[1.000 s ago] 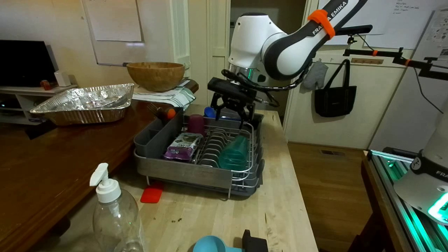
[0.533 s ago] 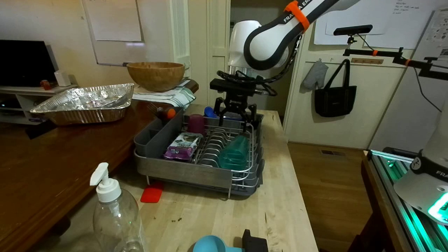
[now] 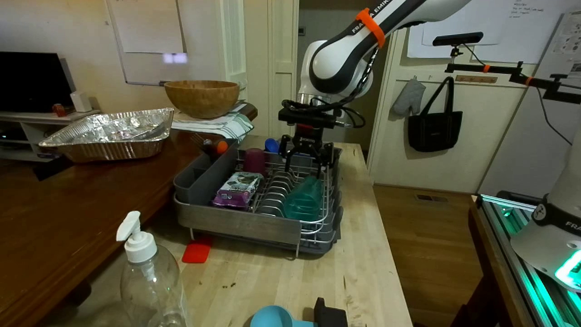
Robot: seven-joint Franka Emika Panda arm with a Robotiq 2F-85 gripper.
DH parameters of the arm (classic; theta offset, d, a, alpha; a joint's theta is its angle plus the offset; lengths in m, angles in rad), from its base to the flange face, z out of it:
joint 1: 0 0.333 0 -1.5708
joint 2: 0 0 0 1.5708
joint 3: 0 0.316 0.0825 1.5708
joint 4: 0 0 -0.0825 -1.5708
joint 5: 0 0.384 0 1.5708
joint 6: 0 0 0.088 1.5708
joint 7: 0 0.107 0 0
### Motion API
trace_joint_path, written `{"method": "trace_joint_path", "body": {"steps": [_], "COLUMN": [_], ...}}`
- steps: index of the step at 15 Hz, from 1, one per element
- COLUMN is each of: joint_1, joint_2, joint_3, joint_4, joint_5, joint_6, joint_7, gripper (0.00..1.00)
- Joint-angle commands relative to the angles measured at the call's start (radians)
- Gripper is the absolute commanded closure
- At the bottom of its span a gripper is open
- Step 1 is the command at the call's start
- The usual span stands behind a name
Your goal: Move the green cup to the right and put it upside down
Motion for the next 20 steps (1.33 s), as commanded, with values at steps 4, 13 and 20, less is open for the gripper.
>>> {"method": "trace_joint_path", "body": {"steps": [4,13,20], "joint_1": [0.051,0.086,0.146], "joint_2": [0.029,0.085,-0.015], "joint_3": [-0.078,-0.102,-0.133], "joint_4": [0.018,0.062,0.007], "joint_5": [0.045,0.049,-0.030], "joint_6": [-0.101,-0.170,-0.116], "joint_7": [-0.025,0.012,0.044], "gripper": [0.00,0.27,0.53]}}
